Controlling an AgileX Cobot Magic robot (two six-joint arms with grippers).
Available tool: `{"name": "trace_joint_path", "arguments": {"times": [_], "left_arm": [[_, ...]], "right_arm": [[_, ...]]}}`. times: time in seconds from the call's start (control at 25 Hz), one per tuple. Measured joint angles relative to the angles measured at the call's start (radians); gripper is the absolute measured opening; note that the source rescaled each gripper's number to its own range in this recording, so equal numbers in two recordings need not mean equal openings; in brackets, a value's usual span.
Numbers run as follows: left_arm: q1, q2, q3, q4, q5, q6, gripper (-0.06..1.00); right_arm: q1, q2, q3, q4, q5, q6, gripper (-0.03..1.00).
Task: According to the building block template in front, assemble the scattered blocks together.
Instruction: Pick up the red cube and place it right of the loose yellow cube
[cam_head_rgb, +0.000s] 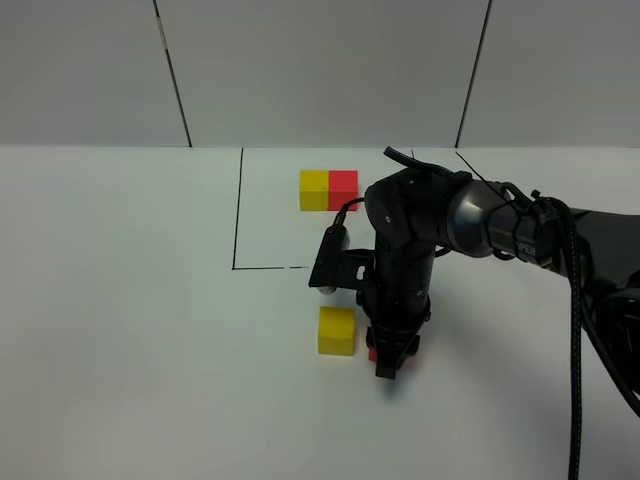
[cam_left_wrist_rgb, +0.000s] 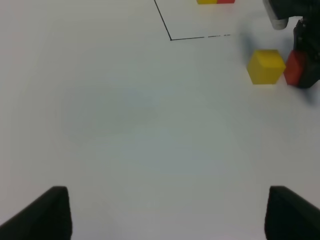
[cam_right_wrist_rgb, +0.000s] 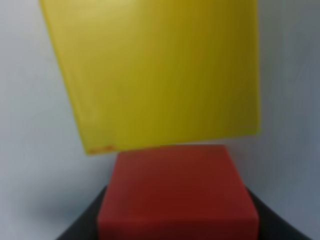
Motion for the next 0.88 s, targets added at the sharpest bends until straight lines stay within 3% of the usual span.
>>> {"name": "trace_joint_path", "arguments": {"times": [0.88], "left_arm": [[0.000,0.000,0.000,0.000,0.000,0.000,0.66]], "right_arm": [[0.013,0.000,0.000,0.006,-0.043,-0.057,0.00]]}}
